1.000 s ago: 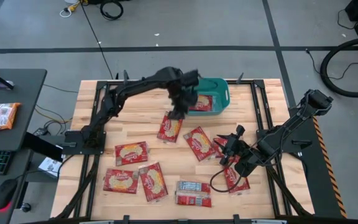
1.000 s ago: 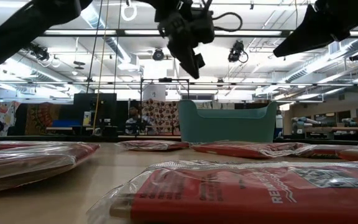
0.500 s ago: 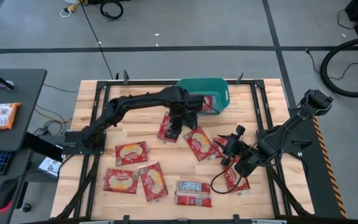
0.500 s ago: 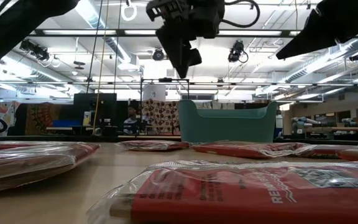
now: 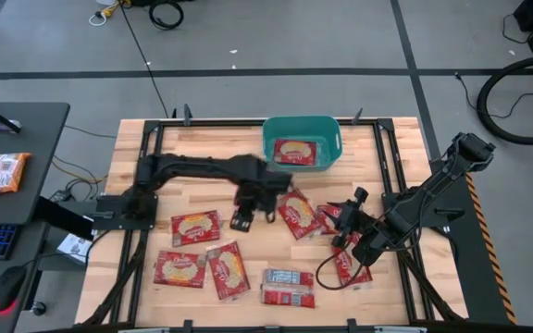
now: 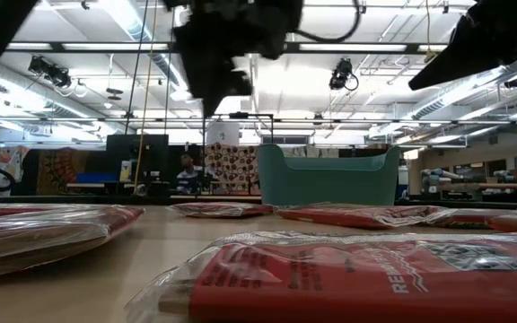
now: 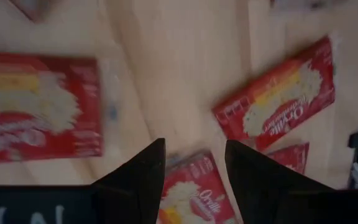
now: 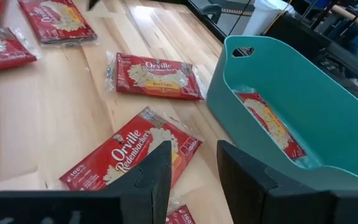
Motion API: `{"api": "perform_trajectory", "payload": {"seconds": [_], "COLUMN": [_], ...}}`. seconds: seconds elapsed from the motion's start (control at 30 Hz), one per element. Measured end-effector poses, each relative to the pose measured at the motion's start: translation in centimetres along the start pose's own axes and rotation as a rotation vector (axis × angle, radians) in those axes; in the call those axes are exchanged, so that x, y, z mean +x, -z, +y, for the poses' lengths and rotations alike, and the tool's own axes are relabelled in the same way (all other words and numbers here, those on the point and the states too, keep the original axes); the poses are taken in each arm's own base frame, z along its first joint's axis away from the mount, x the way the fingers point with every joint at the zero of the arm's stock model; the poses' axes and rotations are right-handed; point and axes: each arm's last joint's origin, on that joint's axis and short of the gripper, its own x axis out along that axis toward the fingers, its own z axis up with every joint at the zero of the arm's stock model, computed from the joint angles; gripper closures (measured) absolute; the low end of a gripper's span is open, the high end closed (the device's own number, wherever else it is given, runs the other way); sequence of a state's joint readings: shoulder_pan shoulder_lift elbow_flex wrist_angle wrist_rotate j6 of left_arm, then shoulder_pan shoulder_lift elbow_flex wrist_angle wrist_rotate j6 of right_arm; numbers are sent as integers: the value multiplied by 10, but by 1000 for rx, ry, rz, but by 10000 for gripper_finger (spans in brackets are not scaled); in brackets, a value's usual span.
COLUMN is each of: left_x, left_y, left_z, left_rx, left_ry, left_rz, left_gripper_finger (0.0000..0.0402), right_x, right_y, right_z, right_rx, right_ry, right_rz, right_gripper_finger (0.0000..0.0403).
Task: Sort popcorn bags into baskets
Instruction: Put the red popcorn bag into the blue bin
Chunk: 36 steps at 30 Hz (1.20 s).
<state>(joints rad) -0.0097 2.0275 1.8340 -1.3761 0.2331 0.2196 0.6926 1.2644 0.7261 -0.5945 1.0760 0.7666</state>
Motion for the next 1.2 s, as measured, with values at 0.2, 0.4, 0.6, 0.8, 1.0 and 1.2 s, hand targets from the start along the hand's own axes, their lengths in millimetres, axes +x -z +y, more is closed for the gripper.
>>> {"api": "perform_trajectory", "payload": {"seconds": [0.2, 0.4, 0.6, 0.8, 1.0, 1.2], "left_x": [19, 30, 53, 64, 72, 93], "left_y": [37, 64, 69, 73, 82, 82], "left_z": [-33, -62, -86, -112, -149, -185], "left_rx": [-38, -139, -257, -480, -671, -723], "left_ry": [-56, -201, -196, -208, -219, -184], "left_rz": [-82, -53, -53, -78, -104, -139], "left_gripper_finger": [231, 231, 231, 231, 231, 231], "right_x": [5, 17, 31, 44, 48, 53], "right_y": [-4, -19, -30, -28, -32, -34], "right_z": [-1, 1, -1, 4, 10, 6], "right_rx": [18, -19, -44, -146, -253, -313], "right_ry": [32, 11, -52, -86, -126, -83], "right_rz": [-21, -48, -33, 1, -33, -37], "right_gripper_finger": [269, 269, 269, 269, 269, 269]}}
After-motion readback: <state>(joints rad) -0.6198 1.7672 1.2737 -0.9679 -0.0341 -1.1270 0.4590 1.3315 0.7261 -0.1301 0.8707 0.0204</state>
